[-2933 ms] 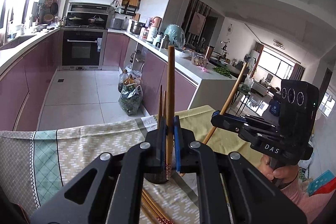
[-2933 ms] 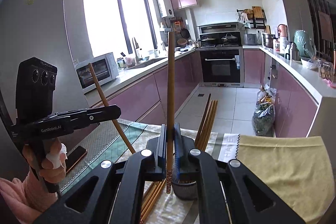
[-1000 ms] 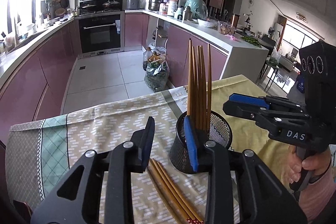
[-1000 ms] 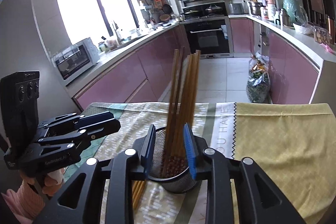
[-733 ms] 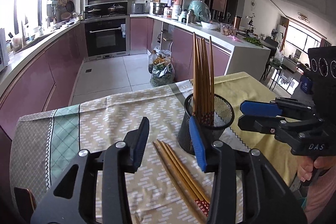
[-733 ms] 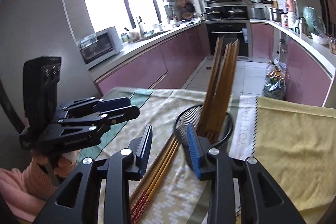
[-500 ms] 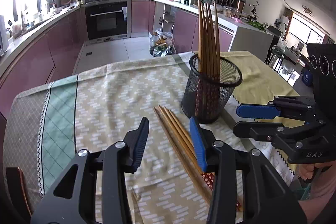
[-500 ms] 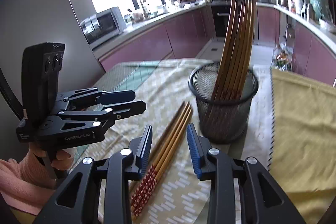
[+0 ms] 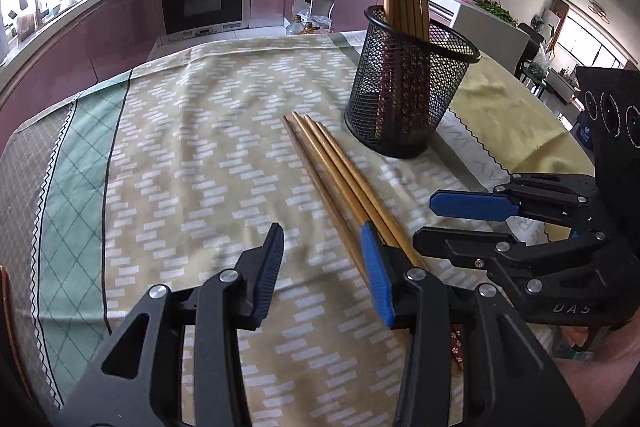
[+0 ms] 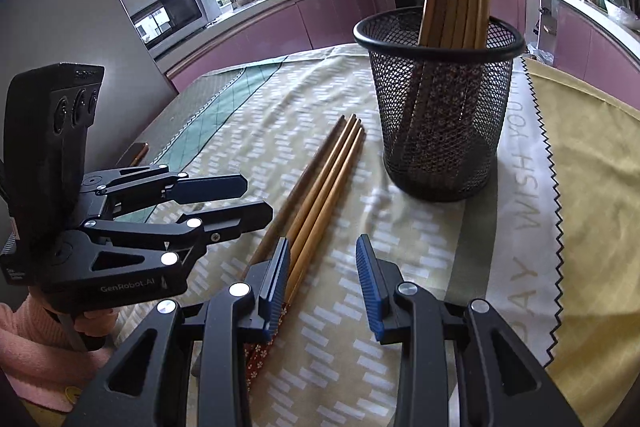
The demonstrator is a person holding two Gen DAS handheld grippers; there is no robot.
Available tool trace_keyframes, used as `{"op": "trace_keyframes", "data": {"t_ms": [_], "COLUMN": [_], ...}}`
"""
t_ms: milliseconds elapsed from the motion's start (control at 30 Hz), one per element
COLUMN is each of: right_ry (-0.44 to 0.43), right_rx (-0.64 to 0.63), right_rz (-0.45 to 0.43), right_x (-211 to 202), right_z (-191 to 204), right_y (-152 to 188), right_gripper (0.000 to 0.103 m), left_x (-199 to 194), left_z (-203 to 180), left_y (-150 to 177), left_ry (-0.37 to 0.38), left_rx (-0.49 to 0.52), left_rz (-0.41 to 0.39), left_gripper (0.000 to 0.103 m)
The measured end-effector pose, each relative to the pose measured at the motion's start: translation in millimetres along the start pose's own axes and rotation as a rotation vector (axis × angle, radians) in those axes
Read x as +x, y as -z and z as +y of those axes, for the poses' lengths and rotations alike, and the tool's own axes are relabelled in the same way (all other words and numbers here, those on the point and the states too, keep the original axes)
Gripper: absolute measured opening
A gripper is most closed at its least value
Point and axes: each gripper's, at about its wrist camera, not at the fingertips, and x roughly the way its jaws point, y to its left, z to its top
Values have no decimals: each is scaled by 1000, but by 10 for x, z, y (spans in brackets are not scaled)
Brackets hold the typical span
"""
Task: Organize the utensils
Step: 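Grasp a chopstick from the pile with the right gripper while the left gripper grasps another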
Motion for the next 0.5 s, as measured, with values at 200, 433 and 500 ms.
{"op": "trace_keyframes", "data": {"t_ms": [200, 433, 500], "right_ry": [15, 42, 47], "right_rx": [-16, -41, -45], "right_rz": [5, 15, 19], "right_x": [16, 86, 108], "right_z": [30, 107, 114], "right_y": [34, 0, 6], "right_gripper": [32, 32, 32], "left_x": [60, 110, 119], "left_z": [-36, -67, -77], "left_y": [18, 15, 14], "left_ry": [-4, -19, -22], "left_rx": [10, 28, 32], "left_rz": [15, 24, 26], "left_gripper": [40, 40, 40]}}
